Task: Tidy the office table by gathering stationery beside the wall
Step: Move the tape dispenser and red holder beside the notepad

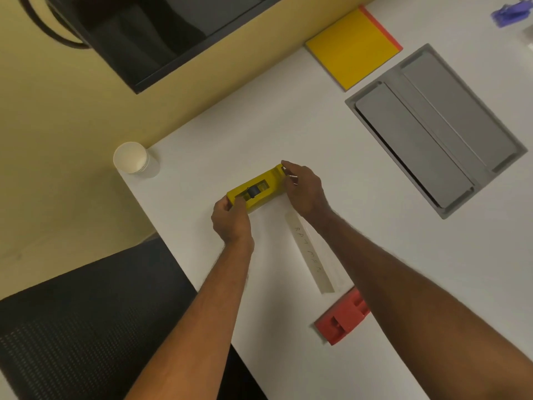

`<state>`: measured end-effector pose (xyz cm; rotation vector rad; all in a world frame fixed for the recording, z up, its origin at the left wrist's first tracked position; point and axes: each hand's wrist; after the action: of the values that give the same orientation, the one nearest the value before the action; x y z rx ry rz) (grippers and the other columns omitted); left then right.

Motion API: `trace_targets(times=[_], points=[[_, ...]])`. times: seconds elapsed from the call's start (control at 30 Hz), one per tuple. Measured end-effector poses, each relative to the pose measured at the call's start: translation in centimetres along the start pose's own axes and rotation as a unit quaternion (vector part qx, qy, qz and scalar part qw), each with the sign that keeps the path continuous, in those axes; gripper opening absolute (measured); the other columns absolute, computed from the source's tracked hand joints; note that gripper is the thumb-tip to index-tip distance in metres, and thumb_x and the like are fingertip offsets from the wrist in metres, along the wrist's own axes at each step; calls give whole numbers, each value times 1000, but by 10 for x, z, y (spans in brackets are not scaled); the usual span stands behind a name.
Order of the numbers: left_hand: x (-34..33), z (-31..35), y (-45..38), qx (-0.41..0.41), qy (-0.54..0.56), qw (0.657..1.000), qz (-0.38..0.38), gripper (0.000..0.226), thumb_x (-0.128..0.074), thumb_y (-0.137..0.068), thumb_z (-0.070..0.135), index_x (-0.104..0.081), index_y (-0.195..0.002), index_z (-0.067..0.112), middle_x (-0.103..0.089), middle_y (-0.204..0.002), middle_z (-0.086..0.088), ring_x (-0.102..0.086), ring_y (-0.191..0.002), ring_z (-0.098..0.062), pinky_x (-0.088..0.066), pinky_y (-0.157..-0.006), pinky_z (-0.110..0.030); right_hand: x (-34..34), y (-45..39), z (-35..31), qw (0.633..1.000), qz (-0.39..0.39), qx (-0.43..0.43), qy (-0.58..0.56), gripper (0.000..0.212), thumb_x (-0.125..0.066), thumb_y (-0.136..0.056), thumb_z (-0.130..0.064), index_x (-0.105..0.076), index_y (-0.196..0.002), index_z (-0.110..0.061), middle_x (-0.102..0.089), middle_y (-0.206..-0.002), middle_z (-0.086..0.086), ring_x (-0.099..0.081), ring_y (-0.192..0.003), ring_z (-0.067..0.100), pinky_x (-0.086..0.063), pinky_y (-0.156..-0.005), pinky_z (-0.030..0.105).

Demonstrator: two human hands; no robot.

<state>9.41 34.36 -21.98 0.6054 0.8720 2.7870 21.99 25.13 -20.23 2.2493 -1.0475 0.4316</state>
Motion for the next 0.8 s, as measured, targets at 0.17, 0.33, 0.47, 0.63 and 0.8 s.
trace_targets(times=[0.17, 0.33, 0.47, 0.63, 0.8], points=[[-32, 35, -18, -59, -14, 998, -22, 13, -65, -80, 15, -75, -87, 19, -64, -75, 9, -54, -64, -5, -44, -60, -20, 29, -22, -1, 999, 37, 16, -17, 44, -61, -100, -22, -57, -144, -24, -60, -125, 7, -67, -111, 18, -50, -94, 16], [-87, 91, -36, -146, -60, 983, -94, 12, -72, -81, 20, -73, -87, 29, -66, -73, 20, -60, -63, 8, -45, -59, -8, 64, -48, 1, 991, 96, 10, -88, 49, -66, -97, -11, -55, -145, -17, -55, -128, 16, -66, -112, 21, -55, -92, 19], [-136, 128, -52, -180, -85, 968, -150, 14, -73, -79, 19, -75, -81, 32, -66, -64, 23, -60, -65, 0, -46, -61, -14, 85, -73, 3, 984, 136, 14, -114, 52, -67, -93, 0, -54, -142, -11, -53, -130, 18, -64, -113, 22, -57, -92, 25], [-192, 164, -72, -225, -111, 950, -184, 14, -71, -78, 18, -80, -81, 27, -67, -62, 24, -63, -71, -5, -52, -70, -21, 97, -109, 8, 973, 167, 2, -160, 48, -67, -91, 3, -58, -135, -13, -55, -128, 15, -63, -103, 18, -54, -76, 12], [-239, 190, -92, -273, -156, 930, -190, 21, -68, -80, 19, -64, -62, 30, -58, -68, 11, -48, -66, -9, -42, -64, -26, 100, -143, 7, 962, 181, 11, -204, 41, -71, -90, -2, -59, -127, -14, -56, -125, 15, -65, -104, 25, -57, -73, 18]])
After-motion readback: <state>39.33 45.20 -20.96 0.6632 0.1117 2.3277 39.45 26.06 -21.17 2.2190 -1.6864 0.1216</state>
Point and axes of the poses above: each hand's wrist, its own y-axis away from the middle knuckle, its own x-axis out of the back of the hand, z = x × y
